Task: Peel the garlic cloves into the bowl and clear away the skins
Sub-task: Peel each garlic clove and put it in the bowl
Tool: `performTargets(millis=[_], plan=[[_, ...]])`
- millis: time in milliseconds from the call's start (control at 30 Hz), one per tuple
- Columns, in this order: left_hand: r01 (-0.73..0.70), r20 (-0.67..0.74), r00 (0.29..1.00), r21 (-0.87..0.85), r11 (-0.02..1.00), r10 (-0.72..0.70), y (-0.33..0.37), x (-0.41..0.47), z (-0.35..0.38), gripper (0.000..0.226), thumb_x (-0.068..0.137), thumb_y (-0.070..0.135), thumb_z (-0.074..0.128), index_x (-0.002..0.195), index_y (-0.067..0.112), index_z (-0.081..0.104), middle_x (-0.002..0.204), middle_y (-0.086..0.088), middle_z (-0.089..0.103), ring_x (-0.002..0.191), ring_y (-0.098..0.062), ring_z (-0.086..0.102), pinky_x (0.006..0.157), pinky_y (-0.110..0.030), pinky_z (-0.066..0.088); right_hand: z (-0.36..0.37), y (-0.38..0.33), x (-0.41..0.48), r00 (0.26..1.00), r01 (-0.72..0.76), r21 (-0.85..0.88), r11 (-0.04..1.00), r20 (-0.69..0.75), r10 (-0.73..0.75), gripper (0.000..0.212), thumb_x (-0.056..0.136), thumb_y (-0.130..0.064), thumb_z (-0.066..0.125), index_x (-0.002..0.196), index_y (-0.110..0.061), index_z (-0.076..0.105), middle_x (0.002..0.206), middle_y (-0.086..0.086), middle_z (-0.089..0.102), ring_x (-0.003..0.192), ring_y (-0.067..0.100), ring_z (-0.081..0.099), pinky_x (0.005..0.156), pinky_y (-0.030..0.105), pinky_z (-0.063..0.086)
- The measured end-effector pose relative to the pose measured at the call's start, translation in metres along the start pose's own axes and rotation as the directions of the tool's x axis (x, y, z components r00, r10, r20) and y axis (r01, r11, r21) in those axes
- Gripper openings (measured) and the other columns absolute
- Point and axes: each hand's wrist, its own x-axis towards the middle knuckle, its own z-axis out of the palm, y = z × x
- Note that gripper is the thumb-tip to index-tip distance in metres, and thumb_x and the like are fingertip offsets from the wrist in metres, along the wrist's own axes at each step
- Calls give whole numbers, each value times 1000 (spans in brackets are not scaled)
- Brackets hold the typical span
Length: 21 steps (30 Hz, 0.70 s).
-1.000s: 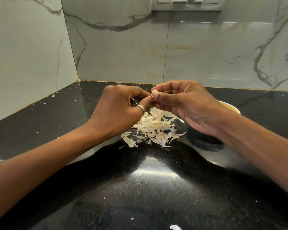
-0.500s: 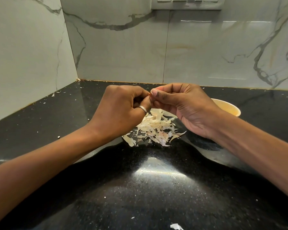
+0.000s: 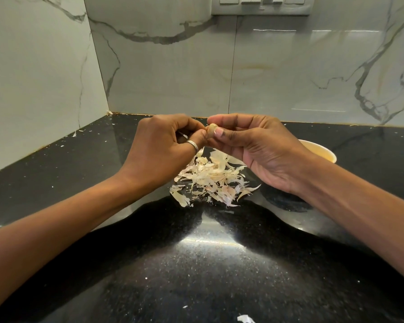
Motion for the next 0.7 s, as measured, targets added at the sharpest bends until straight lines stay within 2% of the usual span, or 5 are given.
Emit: performTargets(millis=[200, 367, 533, 633, 700], plan=[[9, 9, 1000, -18, 1000, -8, 2, 1, -1, 10, 90, 28, 75, 100, 25, 77, 80, 18, 71, 65, -7, 68, 58, -21, 55, -1, 2, 1, 999, 38, -79, 996, -1, -39, 35, 86, 18, 62, 118, 6, 68, 100, 17, 72, 91, 21, 75, 86, 28, 61], [17, 3, 1000, -25, 1000, -16, 2, 1, -1, 13, 89, 30, 77, 101, 24, 78, 82, 17, 72, 65, -7, 69, 59, -26, 56, -2, 3, 0, 996, 92, -225, 970, 15, -91, 33, 88, 12, 65, 121, 4, 68, 107, 18, 74, 93, 22, 75, 86, 32, 63], [-6, -19, 1000, -25, 1000, 6, 1, 1, -1, 18, 89, 34, 76, 105, 25, 76, 84, 17, 72, 71, -5, 70, 63, -23, 57, -2, 5, 0, 988, 152, -423, 893, 26, -155, 25, 91, 6, 68, 116, 1, 66, 113, 24, 71, 91, 22, 75, 76, 27, 63], [-39, -14, 999, -3, 999, 39, 1, 0, -1, 18, 89, 33, 77, 104, 23, 77, 82, 15, 72, 71, -4, 70, 61, -20, 57, -4, 5, 0, 981, 189, -491, 851, 53, -187, 22, 90, 4, 70, 111, -1, 69, 107, 20, 74, 95, 25, 75, 83, 31, 63], [-50, -15, 999, 12, 999, 50, 0, 0, -1, 18, 89, 32, 77, 104, 23, 78, 83, 13, 74, 68, -7, 70, 60, -25, 57, -6, 6, 0, 975, 212, -547, 810, 66, -211, 24, 87, 1, 75, 111, -4, 71, 103, 14, 77, 97, 26, 75, 90, 34, 62]])
